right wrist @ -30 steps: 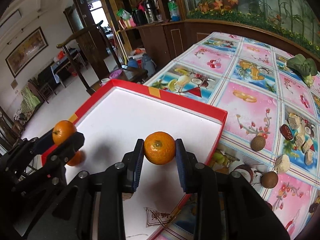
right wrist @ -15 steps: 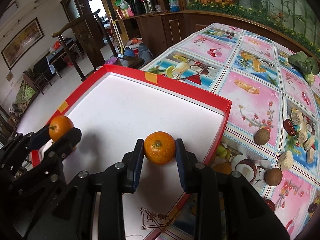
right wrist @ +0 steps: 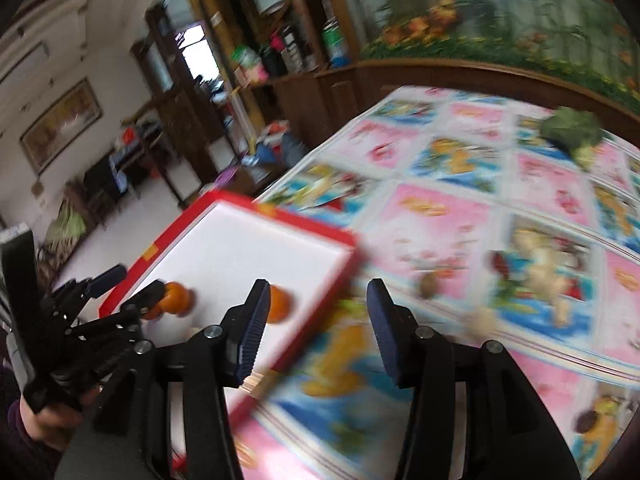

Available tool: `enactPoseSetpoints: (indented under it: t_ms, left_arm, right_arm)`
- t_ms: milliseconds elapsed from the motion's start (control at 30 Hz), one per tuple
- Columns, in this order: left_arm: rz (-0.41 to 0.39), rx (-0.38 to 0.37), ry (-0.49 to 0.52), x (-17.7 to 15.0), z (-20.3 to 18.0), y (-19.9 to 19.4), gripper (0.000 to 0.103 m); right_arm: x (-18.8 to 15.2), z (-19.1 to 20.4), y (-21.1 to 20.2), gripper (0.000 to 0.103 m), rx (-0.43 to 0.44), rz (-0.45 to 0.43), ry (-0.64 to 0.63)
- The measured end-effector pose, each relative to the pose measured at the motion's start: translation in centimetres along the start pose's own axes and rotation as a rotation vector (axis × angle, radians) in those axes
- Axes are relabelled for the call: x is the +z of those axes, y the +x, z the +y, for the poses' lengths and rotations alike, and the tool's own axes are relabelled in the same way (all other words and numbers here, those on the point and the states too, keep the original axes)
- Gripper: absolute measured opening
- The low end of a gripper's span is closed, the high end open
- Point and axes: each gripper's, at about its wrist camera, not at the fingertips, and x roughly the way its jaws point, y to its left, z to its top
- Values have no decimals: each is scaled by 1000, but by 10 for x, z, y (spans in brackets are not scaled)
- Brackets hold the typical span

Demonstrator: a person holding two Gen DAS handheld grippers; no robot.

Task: Organize fruits
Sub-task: 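Carry both oranges onto the white tray and open both tools, then grasp a red date with the right tool while the left tool grasps another red date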

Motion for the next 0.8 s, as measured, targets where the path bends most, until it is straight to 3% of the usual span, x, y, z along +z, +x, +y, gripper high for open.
enactPoseSetpoints:
  t_ms: [167,400,567,800]
  left_arm:
    - [-24,-81,76,3,-36,-16,67]
    - [-20,-244,223,-3,-106,-37,69]
    - [36,-327,297,-12,-150,-33,69]
    - [92,-336,325,-23,-167,-27,69]
  right_arm:
    - [-10,-76,-60,52,-85,-84,156]
    - [-44,-151,-121,52,-214,-113,273]
    - [-73,-172,-130,52,-244,-45,279]
    - [-85,-161,-97,52,-245,59,184]
